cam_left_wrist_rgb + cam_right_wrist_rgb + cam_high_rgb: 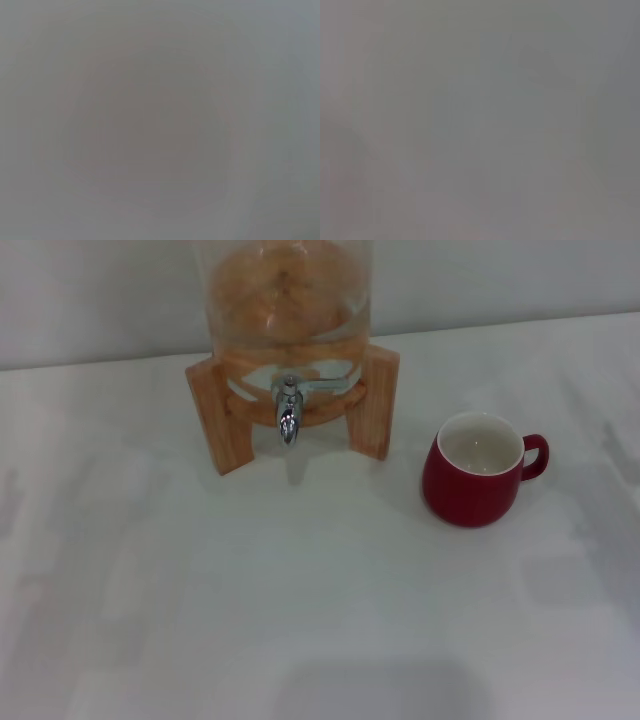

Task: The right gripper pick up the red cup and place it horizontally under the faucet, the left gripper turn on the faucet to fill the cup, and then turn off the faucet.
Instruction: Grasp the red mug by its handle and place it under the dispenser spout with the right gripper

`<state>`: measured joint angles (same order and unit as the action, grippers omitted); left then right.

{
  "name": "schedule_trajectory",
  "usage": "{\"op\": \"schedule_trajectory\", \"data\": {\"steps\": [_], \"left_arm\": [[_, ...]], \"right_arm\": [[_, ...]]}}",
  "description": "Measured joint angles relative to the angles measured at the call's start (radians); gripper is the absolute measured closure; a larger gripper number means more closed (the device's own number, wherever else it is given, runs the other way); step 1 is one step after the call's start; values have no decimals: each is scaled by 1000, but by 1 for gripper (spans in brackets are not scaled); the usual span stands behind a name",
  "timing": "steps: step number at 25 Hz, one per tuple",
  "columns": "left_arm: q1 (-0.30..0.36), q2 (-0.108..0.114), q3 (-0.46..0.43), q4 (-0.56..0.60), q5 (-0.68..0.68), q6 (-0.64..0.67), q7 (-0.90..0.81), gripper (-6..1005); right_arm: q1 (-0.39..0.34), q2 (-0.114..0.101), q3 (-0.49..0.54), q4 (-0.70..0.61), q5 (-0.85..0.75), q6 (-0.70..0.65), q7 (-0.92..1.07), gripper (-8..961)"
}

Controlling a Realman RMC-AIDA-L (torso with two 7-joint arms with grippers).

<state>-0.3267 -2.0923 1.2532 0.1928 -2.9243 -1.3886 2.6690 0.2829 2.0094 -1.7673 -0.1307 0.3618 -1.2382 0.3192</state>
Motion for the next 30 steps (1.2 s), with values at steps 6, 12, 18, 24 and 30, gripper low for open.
{"op": "schedule_trajectory", "data": {"steps": [6,12,18,24,30], "left_arm": [[0,0,1,-7,0,-1,0,177],[2,0,15,-8,1,-1,1,177],[1,0,28,-9,1,-1,4,177],[0,0,28,-7,1,-1,5,177],[-1,0,28,-1,1,-1,5,177]], "right_arm": [[0,-2,-59,23,-20,-2,-18,129],[-6,-6,-68,48,-78,-7,-25,130],[-7,-6,-69,65,-94,-14,-49,132],[-7,-4,-69,66,-101,-15,-103,133],[-8,-3,-69,65,-127,-15,-104,135]]}}
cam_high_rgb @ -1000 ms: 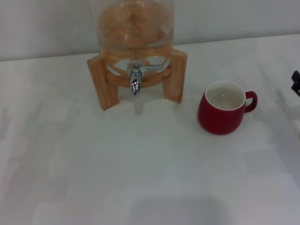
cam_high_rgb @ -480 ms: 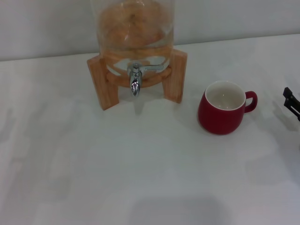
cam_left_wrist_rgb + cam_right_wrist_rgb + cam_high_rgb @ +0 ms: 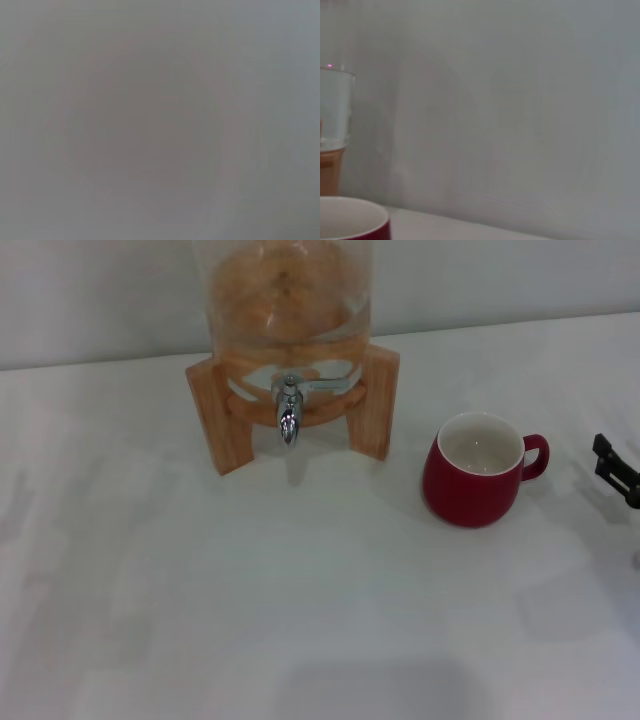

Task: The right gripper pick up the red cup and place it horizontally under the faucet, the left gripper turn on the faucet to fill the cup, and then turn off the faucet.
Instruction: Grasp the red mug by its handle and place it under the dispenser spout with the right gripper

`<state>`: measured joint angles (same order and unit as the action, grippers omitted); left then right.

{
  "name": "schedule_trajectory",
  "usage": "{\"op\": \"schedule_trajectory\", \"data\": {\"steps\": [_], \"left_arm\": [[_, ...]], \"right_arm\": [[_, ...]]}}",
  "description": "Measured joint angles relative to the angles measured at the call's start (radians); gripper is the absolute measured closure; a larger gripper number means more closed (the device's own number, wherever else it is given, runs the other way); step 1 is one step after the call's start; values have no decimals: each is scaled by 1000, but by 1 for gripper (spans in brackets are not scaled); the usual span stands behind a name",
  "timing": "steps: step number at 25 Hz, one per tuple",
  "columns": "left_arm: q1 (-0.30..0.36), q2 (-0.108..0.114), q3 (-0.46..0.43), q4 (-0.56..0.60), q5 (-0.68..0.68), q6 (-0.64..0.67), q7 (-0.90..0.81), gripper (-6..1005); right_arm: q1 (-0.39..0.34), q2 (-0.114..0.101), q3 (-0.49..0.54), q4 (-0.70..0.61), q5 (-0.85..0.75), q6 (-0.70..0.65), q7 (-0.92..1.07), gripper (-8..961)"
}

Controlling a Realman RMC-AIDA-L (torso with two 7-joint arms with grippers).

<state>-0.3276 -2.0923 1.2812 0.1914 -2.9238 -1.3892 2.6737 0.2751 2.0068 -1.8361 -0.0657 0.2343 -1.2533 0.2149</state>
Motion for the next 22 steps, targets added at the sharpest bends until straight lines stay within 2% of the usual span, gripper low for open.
{"op": "schedule_trajectory", "data": {"steps": [22], "left_arm": [[0,-1,1,-5,0,0,23,178]], "right_arm": [[-5,4,-125,-27,-32,-15,21,141]]}}
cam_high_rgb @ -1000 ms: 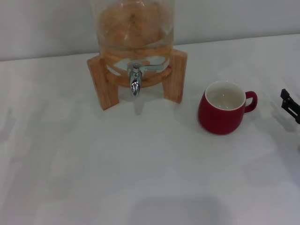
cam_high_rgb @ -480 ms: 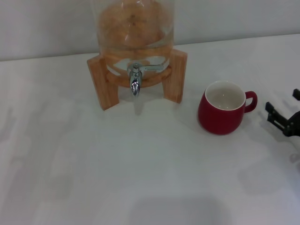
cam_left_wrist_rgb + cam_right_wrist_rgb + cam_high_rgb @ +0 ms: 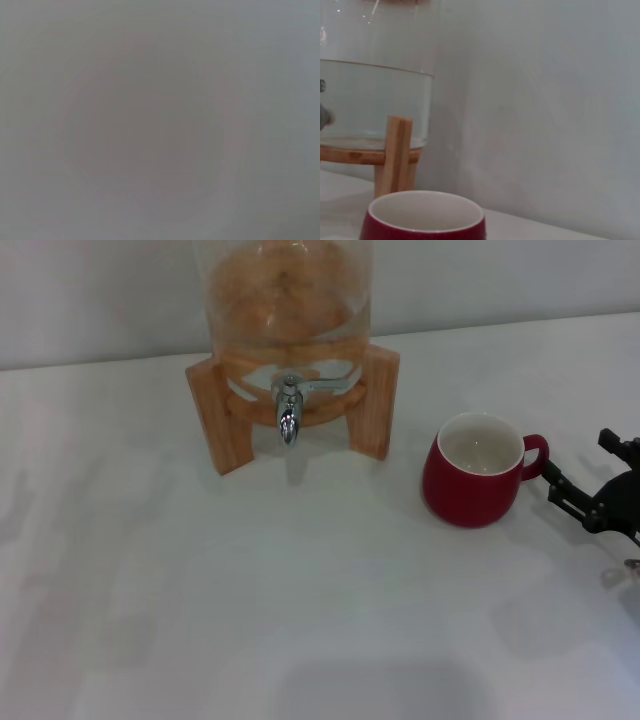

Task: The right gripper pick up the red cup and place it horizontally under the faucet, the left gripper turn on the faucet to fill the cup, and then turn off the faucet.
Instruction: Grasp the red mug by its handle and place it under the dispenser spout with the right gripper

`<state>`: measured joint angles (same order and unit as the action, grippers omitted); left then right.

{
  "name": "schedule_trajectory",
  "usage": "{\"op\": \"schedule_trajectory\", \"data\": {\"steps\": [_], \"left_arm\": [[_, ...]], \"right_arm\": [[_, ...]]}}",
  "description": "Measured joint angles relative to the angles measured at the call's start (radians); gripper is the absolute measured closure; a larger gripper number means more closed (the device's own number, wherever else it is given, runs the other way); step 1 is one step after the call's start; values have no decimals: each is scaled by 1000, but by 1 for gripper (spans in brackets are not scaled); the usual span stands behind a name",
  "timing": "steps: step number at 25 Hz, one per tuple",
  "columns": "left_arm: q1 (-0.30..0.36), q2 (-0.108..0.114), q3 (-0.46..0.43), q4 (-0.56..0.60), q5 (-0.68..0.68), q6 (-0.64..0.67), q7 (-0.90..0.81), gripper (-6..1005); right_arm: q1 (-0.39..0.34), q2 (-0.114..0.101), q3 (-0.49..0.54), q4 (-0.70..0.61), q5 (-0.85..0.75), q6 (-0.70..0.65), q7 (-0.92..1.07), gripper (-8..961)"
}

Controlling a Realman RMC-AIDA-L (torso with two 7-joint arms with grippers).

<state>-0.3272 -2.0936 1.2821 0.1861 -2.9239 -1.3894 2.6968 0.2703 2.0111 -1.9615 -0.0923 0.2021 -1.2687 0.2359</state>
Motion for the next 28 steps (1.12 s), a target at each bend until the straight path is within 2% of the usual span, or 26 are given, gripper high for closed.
{"op": "schedule_trajectory", "data": {"steps": [28], "left_arm": [[-1,1,11,3,0,-1,0,178]], "right_arm": [[28,-2,-10,-9,-22,56,-9,148]]}}
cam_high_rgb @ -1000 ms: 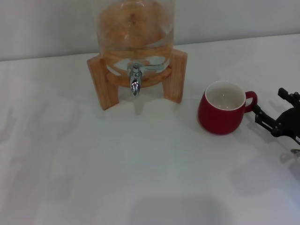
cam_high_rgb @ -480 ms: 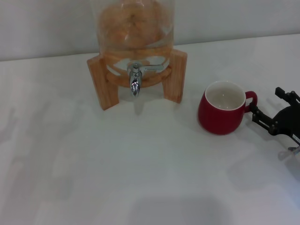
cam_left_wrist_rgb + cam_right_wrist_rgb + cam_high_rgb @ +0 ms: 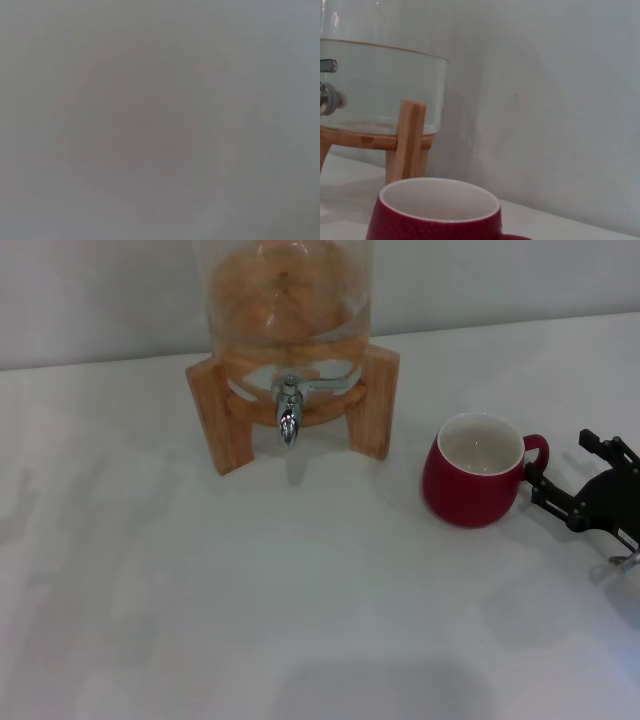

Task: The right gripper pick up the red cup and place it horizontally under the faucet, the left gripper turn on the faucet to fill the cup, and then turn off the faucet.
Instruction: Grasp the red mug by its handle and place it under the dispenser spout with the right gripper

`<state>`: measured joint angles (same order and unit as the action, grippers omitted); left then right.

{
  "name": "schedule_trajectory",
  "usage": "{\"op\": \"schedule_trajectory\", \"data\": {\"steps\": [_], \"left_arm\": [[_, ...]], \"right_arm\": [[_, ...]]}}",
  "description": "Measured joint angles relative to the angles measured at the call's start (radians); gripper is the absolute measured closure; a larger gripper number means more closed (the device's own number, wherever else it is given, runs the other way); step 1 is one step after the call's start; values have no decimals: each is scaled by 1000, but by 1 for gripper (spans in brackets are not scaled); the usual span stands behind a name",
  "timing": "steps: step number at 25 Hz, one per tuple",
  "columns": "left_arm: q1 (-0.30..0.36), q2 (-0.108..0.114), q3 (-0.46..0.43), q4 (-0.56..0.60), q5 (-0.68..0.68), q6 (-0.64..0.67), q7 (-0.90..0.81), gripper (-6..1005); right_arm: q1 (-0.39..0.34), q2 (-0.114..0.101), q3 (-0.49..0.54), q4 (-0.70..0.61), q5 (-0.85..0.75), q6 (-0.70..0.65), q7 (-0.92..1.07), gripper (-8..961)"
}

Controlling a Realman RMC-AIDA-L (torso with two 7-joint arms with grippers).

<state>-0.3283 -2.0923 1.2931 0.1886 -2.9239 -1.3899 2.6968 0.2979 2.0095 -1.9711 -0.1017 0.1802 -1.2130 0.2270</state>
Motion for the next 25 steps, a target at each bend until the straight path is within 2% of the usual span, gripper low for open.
{"op": "schedule_trajectory", "data": {"steps": [25], "left_arm": [[-9,-2,12,-5,0,1,0,178]], "right_arm": [[48,-6,0,10,-1,53,-12,155]]}}
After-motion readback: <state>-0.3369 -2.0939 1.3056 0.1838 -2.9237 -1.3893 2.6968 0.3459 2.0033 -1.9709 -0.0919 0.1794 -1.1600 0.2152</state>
